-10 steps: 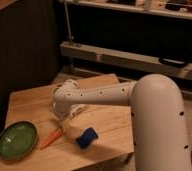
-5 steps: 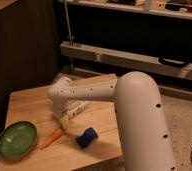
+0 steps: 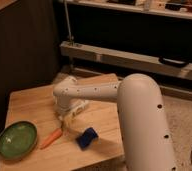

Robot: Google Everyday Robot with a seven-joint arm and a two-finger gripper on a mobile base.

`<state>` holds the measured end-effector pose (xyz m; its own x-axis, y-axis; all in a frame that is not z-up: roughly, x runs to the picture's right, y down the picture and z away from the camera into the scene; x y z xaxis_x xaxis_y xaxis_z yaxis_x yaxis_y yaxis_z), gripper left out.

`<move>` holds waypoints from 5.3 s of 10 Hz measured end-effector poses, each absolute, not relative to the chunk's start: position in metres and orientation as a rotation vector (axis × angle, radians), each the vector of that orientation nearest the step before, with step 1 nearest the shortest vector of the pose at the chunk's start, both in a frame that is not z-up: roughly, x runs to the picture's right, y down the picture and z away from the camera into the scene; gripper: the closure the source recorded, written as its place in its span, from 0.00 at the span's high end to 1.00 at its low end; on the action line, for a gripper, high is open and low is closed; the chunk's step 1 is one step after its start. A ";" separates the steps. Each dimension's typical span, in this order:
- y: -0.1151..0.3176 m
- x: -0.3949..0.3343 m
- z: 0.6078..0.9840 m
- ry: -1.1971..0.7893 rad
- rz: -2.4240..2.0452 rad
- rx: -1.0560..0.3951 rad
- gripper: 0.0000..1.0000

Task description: Stand the bottle upright

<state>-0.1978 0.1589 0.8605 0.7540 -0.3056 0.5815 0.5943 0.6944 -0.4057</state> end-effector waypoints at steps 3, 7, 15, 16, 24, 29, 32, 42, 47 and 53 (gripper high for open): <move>0.157 -0.198 0.861 -0.521 -0.508 -0.627 0.58; 0.155 -0.212 0.854 -0.565 -0.528 -0.633 0.55; 0.173 -0.222 0.863 -0.570 -0.570 -0.686 0.51; 0.173 -0.221 0.864 -0.570 -0.567 -0.688 0.42; 0.150 -0.219 0.852 -0.603 -0.548 -0.663 0.30; 0.103 -0.200 0.810 -0.824 -0.381 -0.658 0.30; 0.082 -0.196 0.787 -0.895 -0.342 -0.684 0.30; 0.052 -0.141 0.751 -0.964 -0.273 -0.853 0.30; 0.048 -0.123 0.743 -0.992 -0.249 -0.899 0.30; 0.046 -0.103 0.738 -0.958 -0.243 -0.925 0.30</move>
